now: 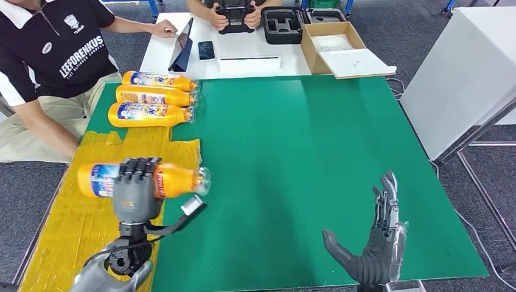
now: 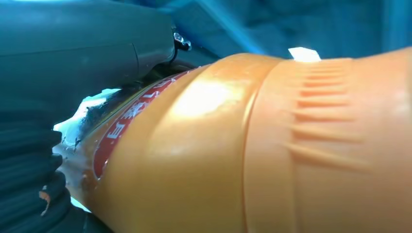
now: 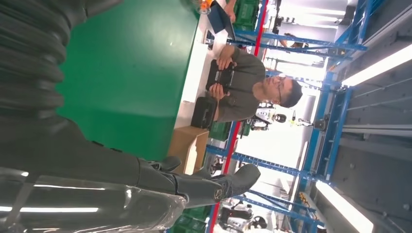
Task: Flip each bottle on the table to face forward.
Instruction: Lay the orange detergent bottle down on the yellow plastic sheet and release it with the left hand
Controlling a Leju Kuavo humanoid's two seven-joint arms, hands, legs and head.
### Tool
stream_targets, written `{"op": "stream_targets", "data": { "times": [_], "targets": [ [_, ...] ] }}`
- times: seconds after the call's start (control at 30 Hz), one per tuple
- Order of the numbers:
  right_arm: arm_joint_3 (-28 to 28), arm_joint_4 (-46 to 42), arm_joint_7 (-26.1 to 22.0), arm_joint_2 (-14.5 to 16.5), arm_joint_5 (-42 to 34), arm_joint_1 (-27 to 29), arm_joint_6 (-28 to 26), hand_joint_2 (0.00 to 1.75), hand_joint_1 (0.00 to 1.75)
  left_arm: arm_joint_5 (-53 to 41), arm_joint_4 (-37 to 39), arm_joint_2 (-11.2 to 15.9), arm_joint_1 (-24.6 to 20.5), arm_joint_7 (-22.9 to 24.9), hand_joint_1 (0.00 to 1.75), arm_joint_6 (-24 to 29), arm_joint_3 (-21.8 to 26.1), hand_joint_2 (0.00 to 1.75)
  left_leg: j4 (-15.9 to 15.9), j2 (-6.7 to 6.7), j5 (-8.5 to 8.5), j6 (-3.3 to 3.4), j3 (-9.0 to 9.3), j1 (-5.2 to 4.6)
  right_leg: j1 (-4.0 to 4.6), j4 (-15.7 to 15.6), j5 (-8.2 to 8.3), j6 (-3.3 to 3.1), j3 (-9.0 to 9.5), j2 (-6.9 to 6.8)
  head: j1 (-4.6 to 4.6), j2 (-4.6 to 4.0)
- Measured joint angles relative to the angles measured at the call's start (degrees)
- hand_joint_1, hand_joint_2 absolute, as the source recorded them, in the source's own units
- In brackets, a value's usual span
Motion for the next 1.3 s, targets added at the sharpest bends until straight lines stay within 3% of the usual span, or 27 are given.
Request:
{"op": "stream_targets", "data": {
  "times": [0.17, 0.5, 0.73, 1.0, 1.3],
  "targets": [
    [0.0, 1.1, 0.2, 1.0, 0.6, -1.2, 1.9, 1.75, 0.0, 0.0, 7.0, 0.8, -2.8, -3.4, 1.75, -0.9, -6.0, 1.75, 0.0, 0.03, -0.03, 0.03, 0.0, -0.09, -0.13, 0.0, -0.02, 0.04, -0.03, 0.06, 0.01, 0.0],
    [-0.1, 2.7, 0.3, 1.6, 1.1, -2.5, 3.8, 1.75, 0.0, 0.0, 15.1, 0.2, -4.4, -6.1, 1.75, -5.4, -6.9, 1.75, 0.0, 0.03, -0.06, 0.04, -0.01, -0.05, -0.1, 0.0, -0.03, 0.03, -0.05, 0.06, -0.01, 0.0],
    [-0.1, 4.0, 0.1, 1.6, 1.4, -2.5, 3.8, 1.75, 0.0, 0.1, 17.9, -1.0, -4.4, -6.7, 1.75, -7.2, -4.9, 1.75, 0.0, 0.03, -0.06, 0.04, -0.03, -0.04, -0.09, 0.0, -0.03, 0.03, -0.05, 0.06, 0.0, 0.0],
    [-0.1, 4.8, 0.1, 1.7, 1.4, -2.6, 3.7, 1.75, 0.0, 0.1, 19.1, -2.0, -4.3, -6.1, 1.75, -9.1, -2.0, 1.75, 0.0, 0.02, -0.06, 0.04, -0.04, -0.05, -0.1, 0.0, -0.03, 0.03, -0.04, 0.06, 0.0, 0.0],
    [-0.1, 4.9, 1.0, 2.5, 2.7, -2.4, 3.6, 1.75, 0.0, 0.0, 19.3, -2.1, -4.4, -0.6, 1.75, -12.7, -2.1, 1.75, 0.0, 0.02, -0.06, 0.04, -0.04, -0.04, -0.09, 0.0, -0.03, 0.03, -0.06, 0.06, -0.01, 0.0]
  ]
}}
